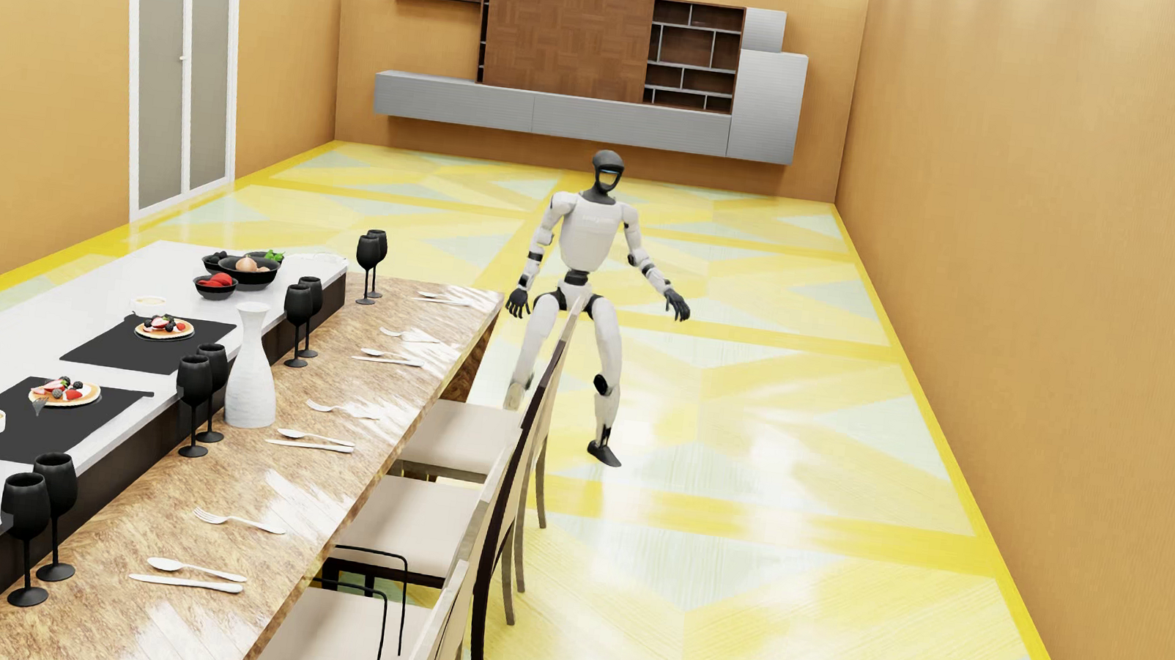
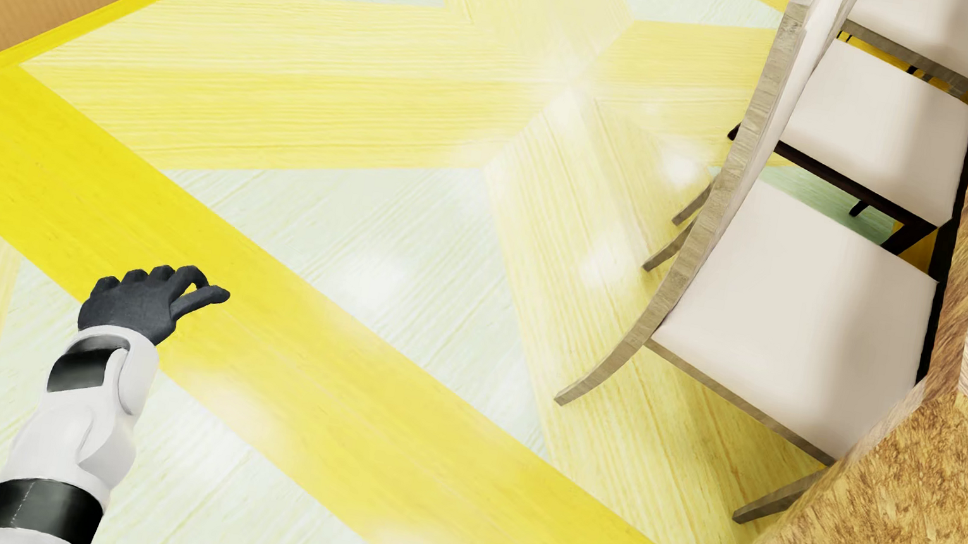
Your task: Walk towards the chair
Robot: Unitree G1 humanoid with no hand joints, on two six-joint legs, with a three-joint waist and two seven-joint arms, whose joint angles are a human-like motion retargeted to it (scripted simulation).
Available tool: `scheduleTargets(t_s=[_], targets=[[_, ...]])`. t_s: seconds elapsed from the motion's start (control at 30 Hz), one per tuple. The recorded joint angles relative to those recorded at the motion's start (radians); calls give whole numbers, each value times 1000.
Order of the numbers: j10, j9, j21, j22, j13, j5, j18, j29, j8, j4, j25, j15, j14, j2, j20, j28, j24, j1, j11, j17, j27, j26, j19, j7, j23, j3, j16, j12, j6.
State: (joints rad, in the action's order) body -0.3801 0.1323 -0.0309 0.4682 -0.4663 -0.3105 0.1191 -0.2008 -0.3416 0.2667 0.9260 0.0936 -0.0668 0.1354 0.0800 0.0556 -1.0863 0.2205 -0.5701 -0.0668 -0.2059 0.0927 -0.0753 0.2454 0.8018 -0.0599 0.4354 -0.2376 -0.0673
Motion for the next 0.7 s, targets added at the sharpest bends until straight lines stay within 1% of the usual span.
scheduleTargets(t_s=[0.03,0.07,0.1,0.13,0.17,0.2,0.23,0.27,0.3,0.33,0.37,0.4,0.43,0.47,0.5,0.53,0.57,0.6,0.63,0.67,0.7], targets=[[17,-3,-36,-18,-9,-44,-8,14,-194,-8,-21,-8,0,-59,-13,5,-40,-16,64,27,4,10,8,31,-23,-3,22,-22,-15],[41,-6,-56,-37,-2,-58,-14,25,-313,-15,-40,-5,3,-101,-12,7,-71,-37,130,45,9,32,27,63,-36,-2,22,-27,-27],[64,-8,-46,-60,17,-63,-20,36,-362,-23,-32,-15,8,-125,1,-3,-85,-57,182,43,16,62,6,95,-49,1,0,-17,-38],[79,-10,-29,-84,41,-60,-25,42,-356,-29,-18,-25,11,-132,11,-10,-89,-71,222,34,24,89,-23,123,-68,5,-30,1,-45],[89,-12,-11,-101,65,-56,-30,53,-335,-34,0,-36,13,-131,9,-18,-93,-79,253,23,31,103,-49,146,-93,7,-62,23,-51],[93,-13,-6,-106,87,-55,-34,83,-313,-37,11,-44,13,-124,0,-6,-89,-82,273,15,21,103,-61,169,-123,7,-95,45,-56],[88,-13,-7,-102,106,-54,-37,128,-295,-36,8,-50,12,-110,-14,16,-82,-78,285,13,15,89,-57,189,-155,6,-123,65,-60],[76,-12,-1,-97,124,-53,-37,173,-287,-28,5,-55,9,-90,-33,36,-87,-67,283,11,14,78,-37,206,-184,4,-147,85,-62],[57,-8,9,-92,142,-48,-35,208,-276,-14,-1,-49,7,-64,-59,45,-91,-52,270,8,23,71,-11,217,-209,3,-169,105,-64],[44,-4,13,-83,153,-37,-32,235,-225,1,-19,-36,7,-32,-100,46,-96,-41,240,7,34,63,18,224,-230,4,-188,126,-62],[34,0,21,-69,158,-20,-28,248,-138,15,-34,-21,9,12,-150,47,-106,-32,190,4,38,49,18,228,-250,9,-203,145,-58],[24,5,33,-46,152,-9,-23,242,-51,25,-38,-1,11,58,-199,58,-116,-23,122,-2,38,26,6,229,-278,11,-220,159,-53],[16,9,46,-18,141,-18,-16,229,0,35,-29,24,14,101,-237,65,-129,-16,48,-6,41,15,6,230,-313,12,-238,171,-49],[5,12,48,10,128,-50,-8,220,6,45,-24,41,17,132,-263,59,-148,-7,-20,0,44,20,23,228,-348,13,-255,182,-45],[-18,17,43,44,110,-91,3,223,5,58,-12,53,15,157,-270,35,-161,6,-75,13,40,42,48,221,-388,15,-280,197,-40],[-56,22,32,75,99,-120,15,240,37,75,0,71,6,183,-257,8,-162,23,-121,27,35,68,66,207,-419,19,-305,218,-33],[-105,29,25,103,96,-138,31,258,94,96,23,91,-8,213,-223,-19,-141,40,-161,34,37,97,70,193,-443,24,-330,247,-23],[-159,36,16,129,100,-139,49,281,176,122,42,102,-24,246,-180,-46,-110,59,-194,39,39,128,70,176,-466,29,-351,278,-11],[-211,43,9,150,119,-127,69,296,271,148,43,120,-37,273,-134,-57,-71,74,-215,37,42,150,70,158,-476,32,-358,316,1],[-245,50,10,182,138,-95,93,300,380,172,42,140,-41,292,-93,-63,-32,81,-224,26,53,167,71,143,-491,36,-359,345,13],[-251,57,17,236,160,-39,118,303,507,195,45,154,-24,298,-69,-57,-17,84,-227,9,73,187,59,123,-502,38,-332,369,22]])
